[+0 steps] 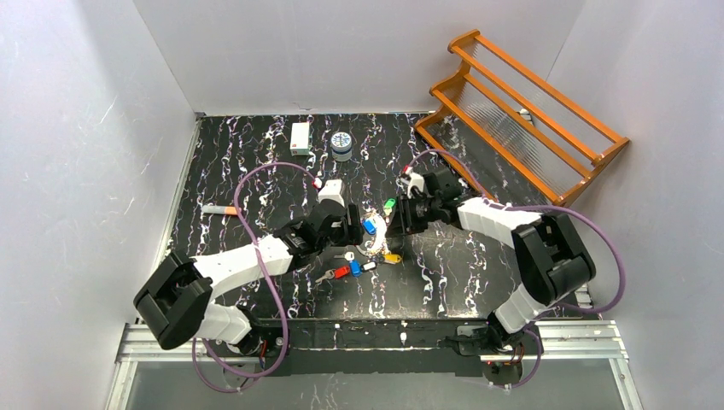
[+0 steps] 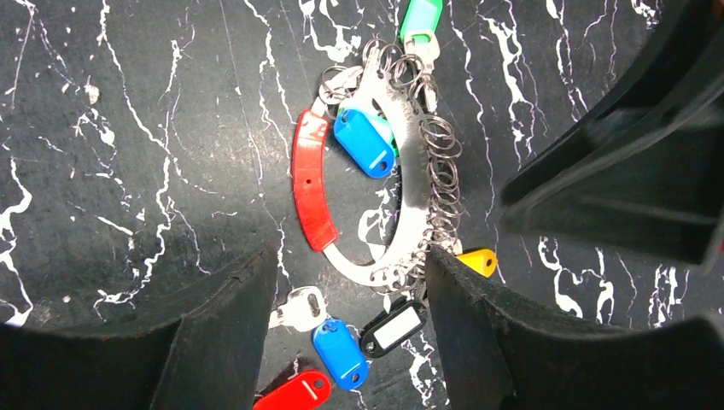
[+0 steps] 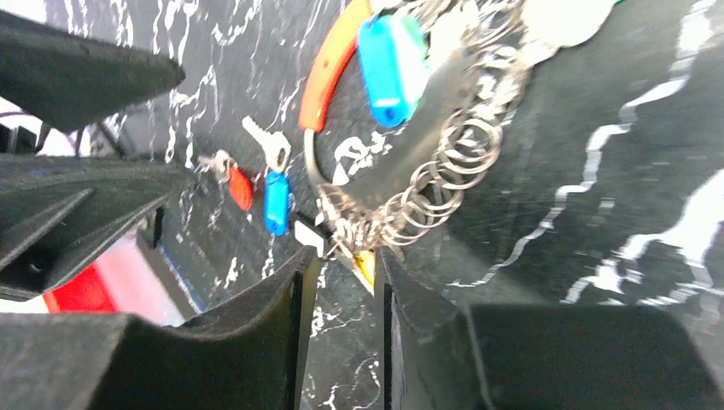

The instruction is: Put the keys on the keyring

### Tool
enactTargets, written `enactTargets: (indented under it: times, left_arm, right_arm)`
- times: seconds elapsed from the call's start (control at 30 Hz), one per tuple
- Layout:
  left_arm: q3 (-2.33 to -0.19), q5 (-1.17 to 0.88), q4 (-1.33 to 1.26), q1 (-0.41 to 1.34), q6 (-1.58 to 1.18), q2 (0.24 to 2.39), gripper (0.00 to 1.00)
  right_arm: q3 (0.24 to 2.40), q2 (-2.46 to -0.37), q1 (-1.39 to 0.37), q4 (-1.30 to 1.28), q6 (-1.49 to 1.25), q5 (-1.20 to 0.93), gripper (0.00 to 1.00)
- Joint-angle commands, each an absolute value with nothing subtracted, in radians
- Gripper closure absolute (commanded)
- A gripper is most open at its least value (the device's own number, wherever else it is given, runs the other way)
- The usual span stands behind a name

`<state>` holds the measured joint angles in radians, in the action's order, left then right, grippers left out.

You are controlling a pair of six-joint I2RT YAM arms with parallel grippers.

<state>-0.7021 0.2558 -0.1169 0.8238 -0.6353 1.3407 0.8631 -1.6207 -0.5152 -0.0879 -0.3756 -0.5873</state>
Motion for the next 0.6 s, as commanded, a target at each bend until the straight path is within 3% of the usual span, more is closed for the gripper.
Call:
enactTargets:
  times: [0.0, 0.2, 0.57]
  left_arm:
    - [-0.680, 0.289, -0.081, 0.820, -0.613, 1.282, 0.39]
    - [-0.628, 0.255, -0.126, 0.820, -0.628, 1.230, 0.38]
    - [-0.601, 0.124, -0.203, 0.820, -0.587, 1.262, 0.34]
  right_arm:
    - [0.908, -1.550, -0.482, -0.107, -0.301, -0.428, 0.61]
    - [0.937, -1.580, -0.478, -0.139, -0.254, -0.327, 0.60]
    - [0.966, -1.684, -0.479, -0.126, -0.270, -0.416, 0.59]
